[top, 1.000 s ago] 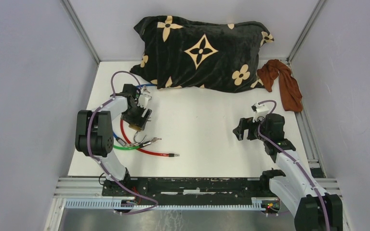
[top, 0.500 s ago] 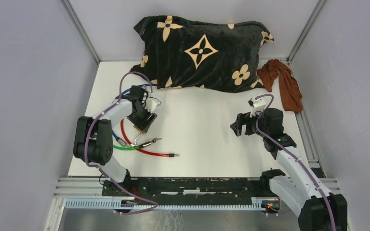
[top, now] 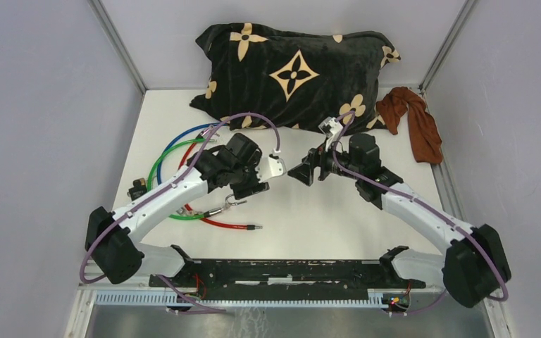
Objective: Lock with the key
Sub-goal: Pick up the lock from the center of the board.
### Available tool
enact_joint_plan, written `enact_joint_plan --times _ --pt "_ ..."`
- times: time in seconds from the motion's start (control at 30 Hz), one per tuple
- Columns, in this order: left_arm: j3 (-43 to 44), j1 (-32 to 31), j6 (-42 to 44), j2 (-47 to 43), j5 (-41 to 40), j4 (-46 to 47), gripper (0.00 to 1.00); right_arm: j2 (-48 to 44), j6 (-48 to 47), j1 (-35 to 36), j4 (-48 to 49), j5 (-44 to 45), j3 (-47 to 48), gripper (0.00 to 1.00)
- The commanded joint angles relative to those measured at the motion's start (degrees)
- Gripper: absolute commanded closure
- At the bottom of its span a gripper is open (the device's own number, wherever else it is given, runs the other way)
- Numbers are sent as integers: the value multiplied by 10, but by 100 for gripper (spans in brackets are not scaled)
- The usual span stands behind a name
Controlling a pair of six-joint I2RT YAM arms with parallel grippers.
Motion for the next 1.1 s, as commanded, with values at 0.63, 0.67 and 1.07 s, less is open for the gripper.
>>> enact_joint_plan --times 0.63,0.67,1.07 --pt "-28 -146 101 -91 -83 145 98 201 181 137 217 -52 72 27" --pt "-30 -147 102 -91 -84 145 98 203 187 137 227 -58 71 25" --pt "-47 -147 104 -113 -94 178 98 197 205 136 227 -67 67 50"
